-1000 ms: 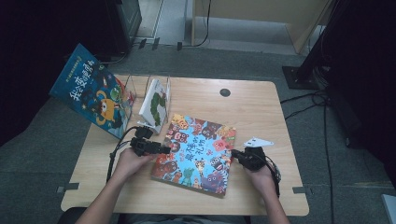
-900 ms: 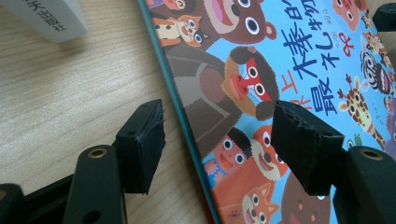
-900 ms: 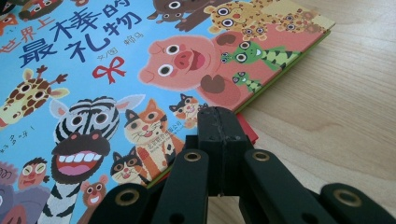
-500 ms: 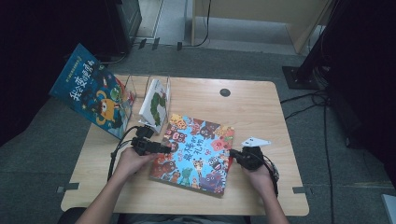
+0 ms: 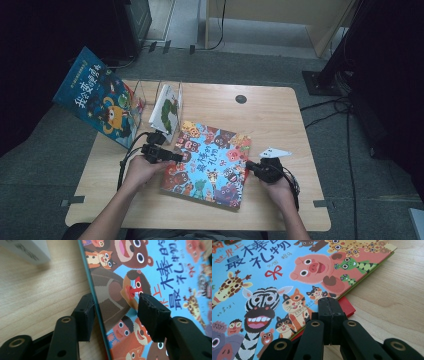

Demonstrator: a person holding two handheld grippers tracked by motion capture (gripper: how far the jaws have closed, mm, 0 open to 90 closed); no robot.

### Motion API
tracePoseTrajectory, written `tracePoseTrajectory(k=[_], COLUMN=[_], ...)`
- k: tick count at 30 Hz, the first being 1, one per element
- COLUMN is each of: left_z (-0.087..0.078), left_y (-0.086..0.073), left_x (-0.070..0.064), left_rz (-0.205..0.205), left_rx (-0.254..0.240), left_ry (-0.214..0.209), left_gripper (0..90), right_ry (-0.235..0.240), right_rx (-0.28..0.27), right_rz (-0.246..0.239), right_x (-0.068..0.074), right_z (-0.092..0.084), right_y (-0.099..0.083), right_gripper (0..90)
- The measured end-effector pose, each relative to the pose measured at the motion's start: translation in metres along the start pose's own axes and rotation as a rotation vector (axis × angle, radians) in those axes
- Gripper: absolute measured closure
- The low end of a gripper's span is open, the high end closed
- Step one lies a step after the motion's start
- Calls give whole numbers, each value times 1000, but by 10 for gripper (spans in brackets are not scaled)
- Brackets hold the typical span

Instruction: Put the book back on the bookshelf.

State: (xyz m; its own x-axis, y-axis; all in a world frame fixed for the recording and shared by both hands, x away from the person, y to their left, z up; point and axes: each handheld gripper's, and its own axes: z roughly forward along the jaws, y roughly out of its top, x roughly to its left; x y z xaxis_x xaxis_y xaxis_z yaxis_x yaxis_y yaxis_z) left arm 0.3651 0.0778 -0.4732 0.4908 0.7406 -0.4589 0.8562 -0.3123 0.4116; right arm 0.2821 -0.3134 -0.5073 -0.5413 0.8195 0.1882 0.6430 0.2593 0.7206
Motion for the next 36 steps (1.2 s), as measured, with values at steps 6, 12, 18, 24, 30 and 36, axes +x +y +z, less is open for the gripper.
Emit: tracePoseTrajectory(k=[6,12,18,24,30,36], left_z=[-28,-44,-46,-50,-54,-64], left_y=[11,29,49,62,80,95], left_x=[-17,-40,-63,-72,-77,-88], left_rz=[21,39,69,100,65,71], left_rx=[-9,12,60,83,145,210], left_ry=[-58,-141,-146,-115,-183,-214], left_gripper=[501,554,600,628,713,792], right_ry=[24,36,74,75,71,-3], right_rx=[-2,-8,-20,-20,-33,-95], right_rz=[24,17,20,-35,-57,-50], right_x=[-3,-4,1,12,12,1], right_z=[-1,1,8,15,17,-6], right_y=[-1,-1,1,6,8,13], right_gripper=[900,900,900,898,786,769])
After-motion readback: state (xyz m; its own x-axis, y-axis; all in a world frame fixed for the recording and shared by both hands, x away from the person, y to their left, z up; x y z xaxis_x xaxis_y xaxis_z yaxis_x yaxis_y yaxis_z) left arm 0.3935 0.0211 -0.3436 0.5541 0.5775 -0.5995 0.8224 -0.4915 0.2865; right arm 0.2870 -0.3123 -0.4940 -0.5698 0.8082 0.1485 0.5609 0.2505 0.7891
